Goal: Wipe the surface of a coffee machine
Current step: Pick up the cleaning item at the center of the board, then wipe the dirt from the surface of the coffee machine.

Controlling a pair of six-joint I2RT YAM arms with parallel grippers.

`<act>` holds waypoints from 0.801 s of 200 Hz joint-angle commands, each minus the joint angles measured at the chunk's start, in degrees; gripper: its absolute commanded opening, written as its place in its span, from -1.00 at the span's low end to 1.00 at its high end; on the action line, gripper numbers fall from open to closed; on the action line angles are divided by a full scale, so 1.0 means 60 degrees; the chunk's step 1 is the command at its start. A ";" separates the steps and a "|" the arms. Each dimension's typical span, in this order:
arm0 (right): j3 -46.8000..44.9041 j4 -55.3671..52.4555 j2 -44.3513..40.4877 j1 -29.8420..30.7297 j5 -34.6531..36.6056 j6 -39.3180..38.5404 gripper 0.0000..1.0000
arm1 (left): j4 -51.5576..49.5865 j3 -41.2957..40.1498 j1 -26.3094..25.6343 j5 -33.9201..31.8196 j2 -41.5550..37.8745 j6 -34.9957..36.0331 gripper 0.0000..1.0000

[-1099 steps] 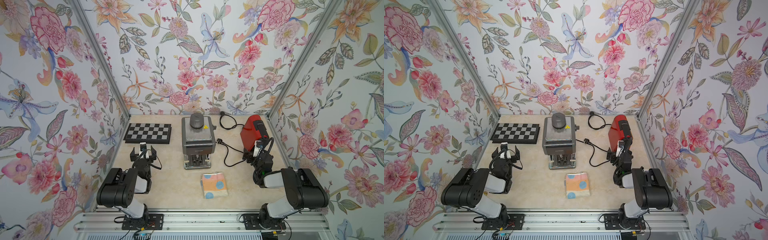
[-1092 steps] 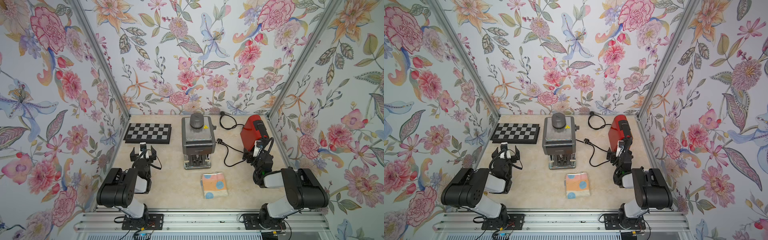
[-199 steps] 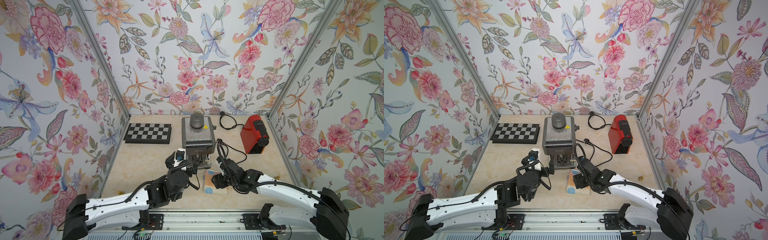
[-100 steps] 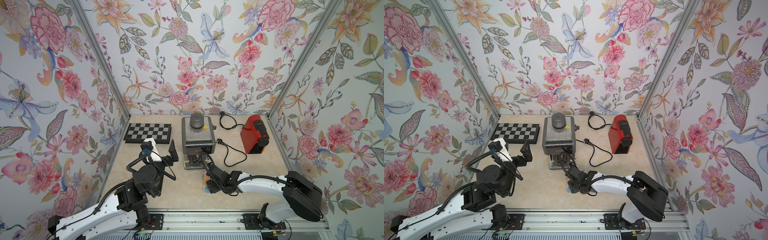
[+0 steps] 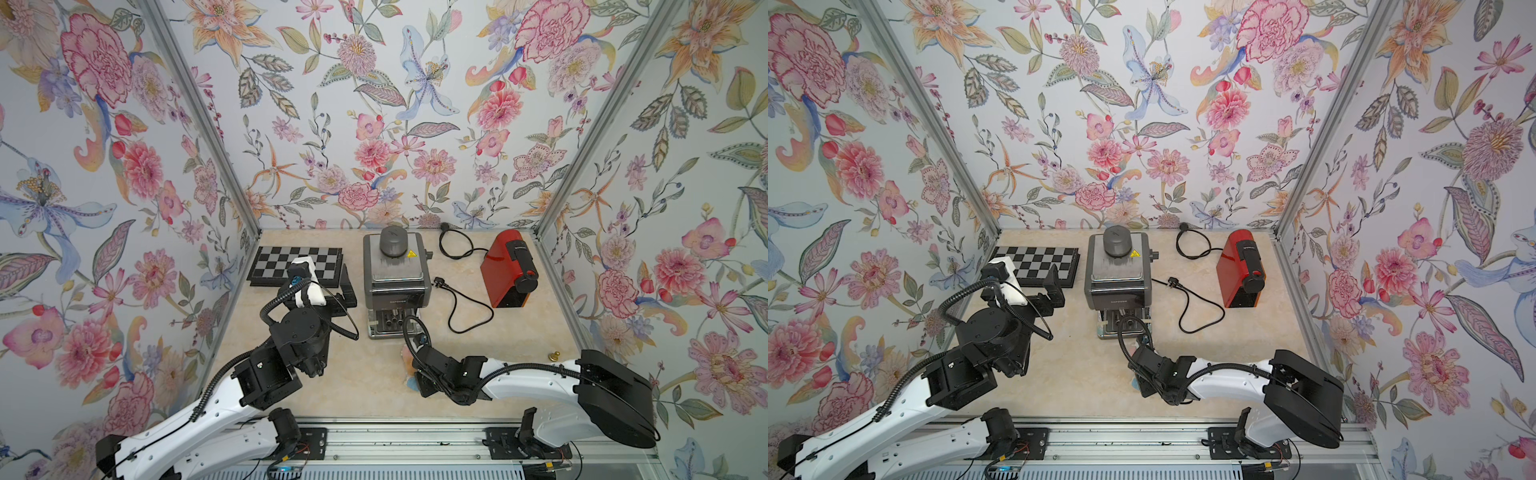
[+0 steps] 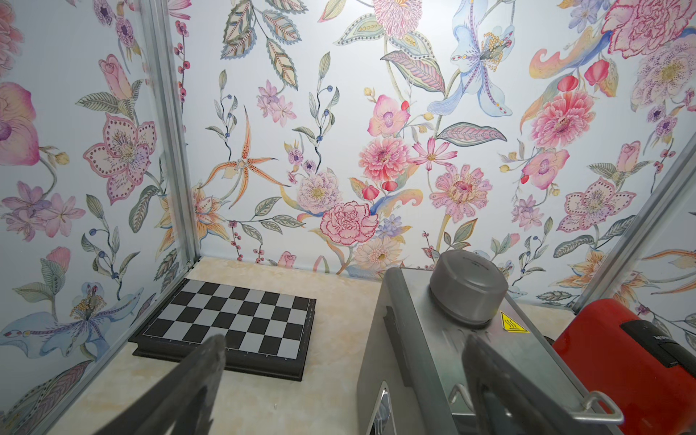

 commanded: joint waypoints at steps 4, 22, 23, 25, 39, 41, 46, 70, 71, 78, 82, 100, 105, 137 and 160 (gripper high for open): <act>-0.0476 -0.1996 -0.1445 -0.0560 -0.0493 0.0316 -1.00 | -0.0425 0.0634 0.0572 0.0892 0.0423 0.0238 0.98; -0.0398 -0.2139 -0.2701 -0.1163 -0.0472 0.0059 -1.00 | -0.0376 0.0968 0.0962 0.1705 0.0858 0.0374 0.98; -0.0393 -0.2144 -0.2787 -0.1193 -0.0474 0.0045 -1.00 | -0.0375 0.0992 0.0988 0.1746 0.0892 0.0379 0.98; -0.0372 -0.2147 -0.2906 -0.1284 -0.0476 0.0009 -1.00 | -0.0382 0.1028 0.1018 0.1814 0.0935 0.0393 0.98; -0.0210 -0.2134 -0.3661 -0.1862 -0.0558 -0.0276 -1.00 | -0.0414 0.1338 0.1252 0.2440 0.1396 0.0548 0.98; -0.0172 -0.2141 -0.3732 -0.1964 -0.0573 -0.0306 -1.00 | -0.0435 0.1393 0.1279 0.2522 0.1461 0.0557 0.98; -0.0074 -0.2141 -0.3882 -0.2219 -0.0649 -0.0462 -1.00 | -0.0481 0.1526 0.1362 0.2760 0.1650 0.0573 0.98; 0.0582 -0.1801 -0.4017 -0.3514 -0.1240 -0.1268 -1.00 | -0.0845 0.2295 0.1700 0.4112 0.2481 0.0519 0.98; 0.0616 -0.1770 -0.4009 -0.3555 -0.1283 -0.1307 -1.00 | -0.0851 0.2322 0.1709 0.4158 0.2516 0.0517 0.98; 0.0878 -0.1573 -0.3944 -0.3960 -0.1553 -0.1468 -1.00 | -0.0920 0.2509 0.1715 0.4423 0.2711 0.0502 0.98; 0.1042 -0.1431 -0.3915 -0.4168 -0.1725 -0.1543 -1.00 | -0.0954 0.2595 0.1716 0.4510 0.2803 0.0481 0.98; 0.1754 -0.0895 -0.3726 -0.4971 -0.2512 -0.1855 -1.00 | -0.1122 0.2870 0.1739 0.4725 0.3190 0.0359 0.98; 0.1920 -0.0778 -0.3656 -0.5179 -0.2748 -0.1950 -1.00 | -0.1196 0.2934 0.1765 0.4801 0.3286 0.0317 0.98; 0.2919 -0.0161 -0.2849 -0.6161 -0.4405 -0.2512 -1.00 | -0.2341 0.3993 0.2667 0.6535 0.4252 -0.0545 0.98; 0.3575 0.0598 -0.1966 -0.7102 -0.6217 -0.2560 -1.00 | -0.2494 0.4336 0.3002 0.7116 0.4669 -0.0751 0.98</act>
